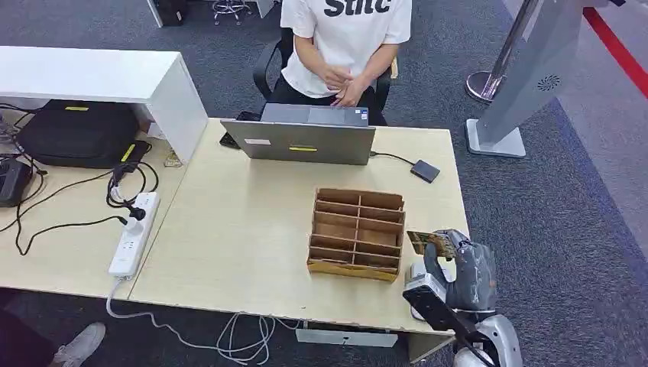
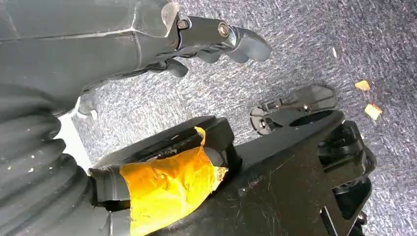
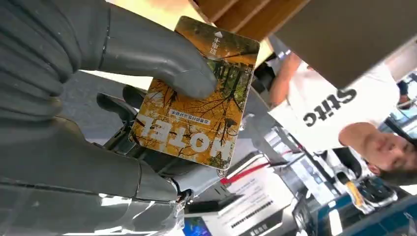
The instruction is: Pass the card to the sensor for recognition and then transmit it.
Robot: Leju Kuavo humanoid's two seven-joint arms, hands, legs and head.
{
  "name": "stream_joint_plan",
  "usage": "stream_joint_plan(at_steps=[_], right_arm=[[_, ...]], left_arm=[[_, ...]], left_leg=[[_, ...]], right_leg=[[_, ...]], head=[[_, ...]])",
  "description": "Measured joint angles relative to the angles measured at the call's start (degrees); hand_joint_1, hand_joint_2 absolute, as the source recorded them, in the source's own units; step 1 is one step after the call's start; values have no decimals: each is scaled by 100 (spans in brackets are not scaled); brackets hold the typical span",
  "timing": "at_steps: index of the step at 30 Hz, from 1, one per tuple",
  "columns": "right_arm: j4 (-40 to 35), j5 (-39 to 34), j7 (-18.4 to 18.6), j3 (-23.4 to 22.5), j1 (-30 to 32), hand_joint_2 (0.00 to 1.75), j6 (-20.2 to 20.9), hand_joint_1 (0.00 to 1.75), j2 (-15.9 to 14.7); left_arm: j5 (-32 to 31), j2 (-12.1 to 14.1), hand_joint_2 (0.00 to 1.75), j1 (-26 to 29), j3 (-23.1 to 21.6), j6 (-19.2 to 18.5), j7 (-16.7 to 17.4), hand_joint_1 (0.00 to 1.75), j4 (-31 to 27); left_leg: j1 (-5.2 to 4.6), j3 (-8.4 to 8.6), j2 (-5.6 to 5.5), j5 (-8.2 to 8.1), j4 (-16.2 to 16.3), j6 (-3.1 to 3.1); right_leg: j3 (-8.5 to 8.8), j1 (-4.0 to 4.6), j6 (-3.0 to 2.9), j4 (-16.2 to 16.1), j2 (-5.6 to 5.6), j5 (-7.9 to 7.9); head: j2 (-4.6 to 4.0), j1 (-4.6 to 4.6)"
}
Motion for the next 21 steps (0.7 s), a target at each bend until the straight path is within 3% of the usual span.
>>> stream_joint_plan(at_steps=[7,14,21], right_arm=[[61,79,4,-7,157,175,33,175,-55],[741,737,311,-101,126,175,-273,175,-85],[1250,800,407,-339,69,175,-256,175,-94]], left_arm=[[24,0,175,-1,70,17,-9,0,0],[13,4,175,-1,74,-50,-26,0,0],[-4,0,175,-1,74,2,-26,0,0]], left_leg=[[0,2,1,1,0,0],[0,0,1,1,0,0],[0,1,1,1,0,0]], right_leg=[[1,0,-1,0,1,0],[1,0,-1,0,0,0],[1,0,-1,0,0,0]], head=[[0,-2],[0,0],[0,0]])
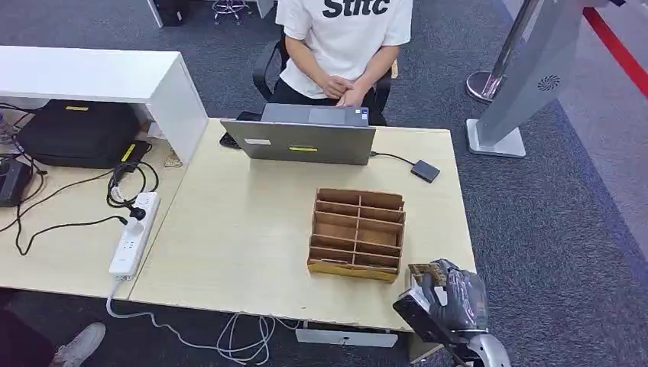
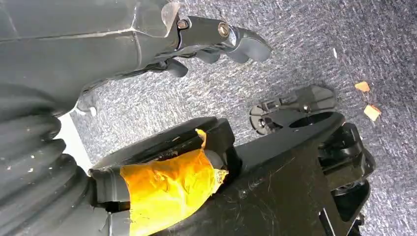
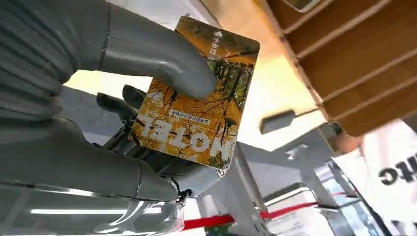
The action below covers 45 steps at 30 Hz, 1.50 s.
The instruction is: Pass the card to the sensor for recognition and then transmit it.
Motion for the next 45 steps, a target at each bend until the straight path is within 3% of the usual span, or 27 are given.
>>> stream_joint_plan(at_steps=[13,20,25,29,33,37,41,45], right_arm=[[424,-7,-44,-483,-91,175,-15,175,-7],[185,-4,-230,-522,-41,175,-9,175,4],[-556,-125,-407,-242,90,175,-13,175,9],[-1341,-306,-310,311,3,175,219,175,7],[-1759,-158,-84,915,-437,175,467,175,7],[-1697,-176,273,1417,-1295,175,1039,175,77],[-1029,-573,552,1631,-2245,175,1707,175,312],[-404,-636,627,1699,-2827,175,1746,175,498]], left_arm=[[-17,0,175,0,0,15,2,0,0],[-2,0,175,1,0,17,7,0,0],[24,0,175,2,0,17,7,0,0],[-46,0,175,0,-2,-7,26,0,0],[-201,0,175,-2,-42,-54,26,0,0],[-380,-2,175,-35,-153,-151,59,0,0],[-544,-9,175,-79,-282,-216,114,0,0],[-590,-20,175,-105,-369,-236,162,0,0]], left_leg=[[0,0,0,0,0,0],[0,0,0,0,0,0],[0,-1,0,0,0,0],[1,0,4,1,-1,-1],[1,0,5,7,-1,-6],[1,0,7,18,-2,-12],[3,1,7,26,-2,-18],[5,-1,-4,31,-1,-19]], right_leg=[[0,0,0,0,0,0],[0,0,0,0,0,0],[0,0,0,0,1,0],[-1,1,-2,1,3,1],[-2,1,-8,4,4,6],[-2,1,-10,5,6,15],[-4,2,-12,9,7,25],[-5,3,-12,9,-1,26]], head=[[0,0],[0,0],[0,-2],[0,0],[0,0],[0,0],[0,-2],[0,0]])
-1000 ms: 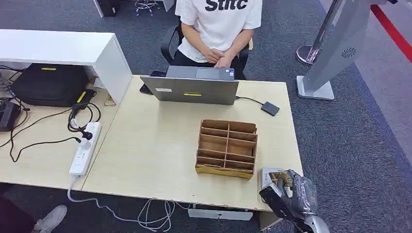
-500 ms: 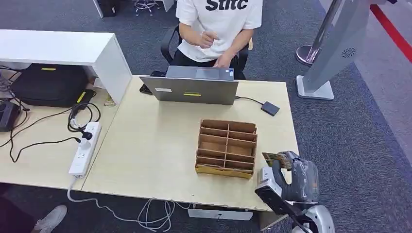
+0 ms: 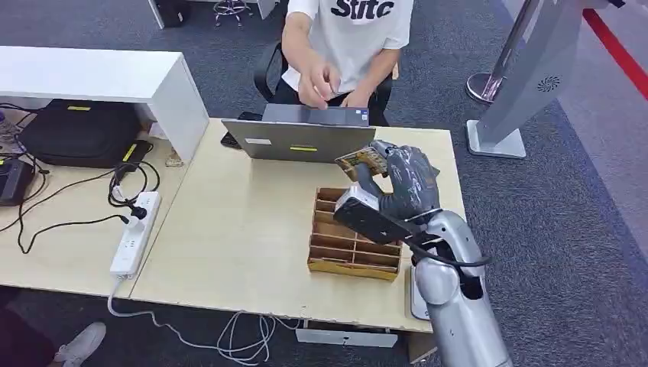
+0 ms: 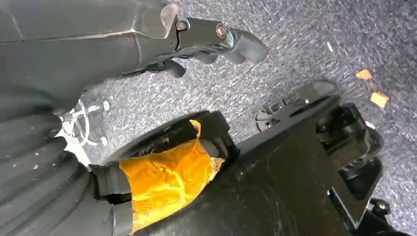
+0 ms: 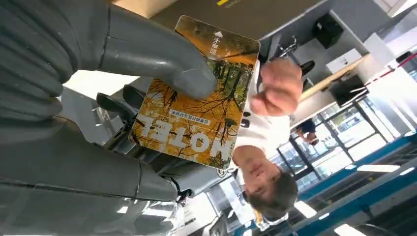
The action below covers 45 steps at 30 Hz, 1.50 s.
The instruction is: Pass the card to the sensor for recognition and then transmit it.
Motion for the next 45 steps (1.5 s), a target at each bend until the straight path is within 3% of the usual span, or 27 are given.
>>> stream_joint_plan(at_steps=[4,12,14,15,16,26,31,37,41,45], right_arm=[[306,-9,48,22,-195,175,7,175,65],[1751,41,918,-15,-1250,175,-140,173,304],[2072,-11,1006,-26,-1418,175,-260,129,323],[2192,-20,1027,-31,-1469,175,-304,47,330],[2284,-35,1029,-35,-1497,175,-348,0,332],[2274,319,762,-116,-1311,175,-533,0,391],[1483,-88,118,-118,-828,175,-387,0,424],[-21,-660,-865,-11,162,175,-269,0,314],[-924,-338,-1082,276,881,175,-637,0,4],[-1518,611,-920,614,1539,175,-1327,0,-376]], left_arm=[[-20,-11,175,0,-66,-9,0,0,0],[-116,-46,175,-37,-258,-50,109,0,0],[-118,-50,175,-48,-271,-57,111,0,0],[-118,-50,175,-50,-280,-57,111,0,0],[-118,-52,175,-52,-297,-57,114,0,0],[-105,-68,175,-56,-345,-55,114,0,0],[-72,-66,175,-49,-343,-37,96,0,0],[68,-33,175,4,-332,-13,-9,0,0],[160,-7,175,30,-291,7,-20,0,0],[262,18,175,69,-214,50,-85,0,0]], left_leg=[[0,-3,0,-1,0,0],[0,-10,5,8,0,0],[0,-10,5,8,0,0],[0,-10,5,8,0,0],[0,-10,5,8,0,0],[0,-19,4,7,0,0],[1,-20,3,7,0,0],[0,-23,2,4,0,-1],[0,-26,2,-1,0,0],[0,-26,2,-4,0,-3]], right_leg=[[-1,0,0,0,1,0],[-14,0,-4,0,4,7],[-14,0,-4,1,4,7],[-14,0,-4,1,5,7],[-14,0,-4,1,5,8],[-24,1,-4,1,4,7],[-26,1,-4,1,3,6],[-28,1,-3,0,2,3],[-30,0,1,-1,2,1],[-30,1,1,-1,2,0]], head=[[0,0],[0,0],[0,2],[0,0],[0,0],[0,2],[0,0],[0,0],[0,0],[0,0]])
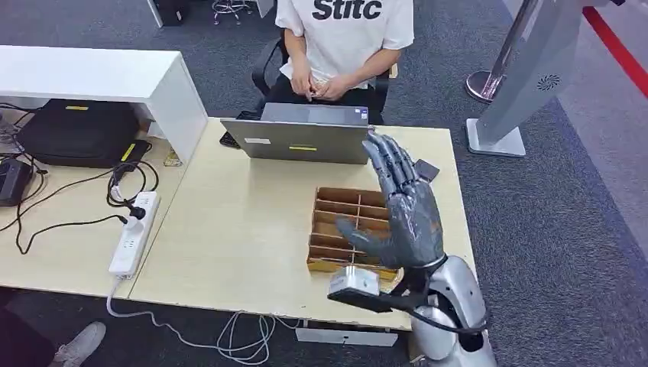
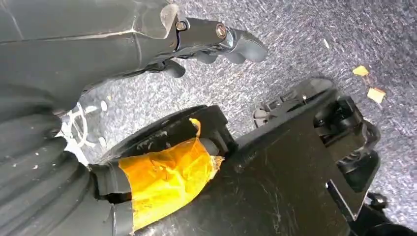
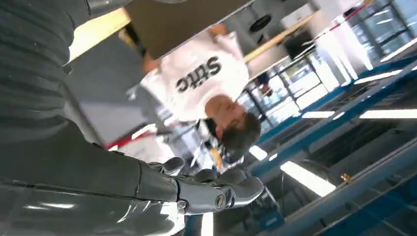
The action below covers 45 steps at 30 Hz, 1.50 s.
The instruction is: Pass the card to the sensor for recognition and then transmit it.
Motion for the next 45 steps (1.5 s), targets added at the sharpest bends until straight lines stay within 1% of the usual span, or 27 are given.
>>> stream_joint_plan(at_steps=[2,4,8,16,19,22,23,25,27,28,31,34,38,45], right_arm=[[-131,496,197,138,318,175,-343,0,-164],[-139,806,323,227,562,175,-642,0,-291],[14,1272,553,341,897,175,-1029,0,-459],[881,1962,972,483,1029,175,-1223,0,-546],[1153,2019,994,513,1038,175,-1256,0,-564],[1369,2286,1163,520,1037,175,-1261,0,-572],[1440,2392,1409,541,1019,175,-1258,0,-585],[1602,2493,2103,751,891,175,-1254,0,-681],[1755,2521,2623,930,734,175,-1250,0,-769],[1840,2530,2803,1024,660,175,-1250,0,-812],[2089,2539,3051,1201,513,175,-1243,0,-924],[2261,2539,3132,1235,453,175,-1212,0,-983],[2402,2539,2953,1171,457,175,-1217,0,-1003],[2507,2539,2863,1073,470,175,-1193,0,-1005]], left_arm=[[48,11,175,19,31,15,-37,0,0],[79,20,175,30,63,24,-52,0,0],[144,26,175,39,135,26,-55,0,0],[179,28,175,40,194,28,-74,0,0],[194,28,175,42,216,28,-90,0,0],[192,31,175,43,225,28,-92,0,0],[192,33,175,43,229,28,-92,0,0],[192,35,175,41,232,28,-92,0,0],[192,37,175,43,236,31,-92,0,0],[192,39,175,42,236,31,-94,0,0],[192,46,175,44,243,31,-94,0,0],[199,48,175,45,253,41,-94,0,0],[229,48,175,45,264,48,-94,0,0],[247,48,175,46,278,55,-94,0,0]], left_leg=[[0,0,0,-1,0,1],[1,0,0,-1,-1,1],[1,-1,1,-1,-3,1],[2,0,2,0,-3,0],[2,-1,1,0,-3,0],[2,-2,2,0,-3,0],[2,-4,2,0,-3,0],[2,-3,3,0,-3,0],[2,-2,4,0,-3,0],[2,-1,4,0,-3,0],[2,-2,3,1,-2,0],[2,-2,3,1,-2,-1],[2,-2,3,1,-2,-1],[2,-2,3,1,-2,-1]], right_leg=[[-1,0,0,0,0,0],[-1,0,0,0,0,-1],[-1,1,0,0,0,-1],[0,2,-1,0,0,0],[0,2,-1,0,0,0],[0,2,-1,0,0,0],[0,2,-1,0,0,0],[-1,2,-1,0,1,0],[-1,2,-1,0,1,0],[-1,2,-1,0,1,0],[0,2,-1,0,0,1],[-1,2,-1,0,0,1],[-2,2,-1,0,0,1],[-2,2,-1,0,1,0]], head=[[0,0],[0,0],[0,0],[0,0],[0,0],[0,0],[0,0],[0,0],[0,0],[0,0],[0,0],[0,0],[0,-2],[0,0]])
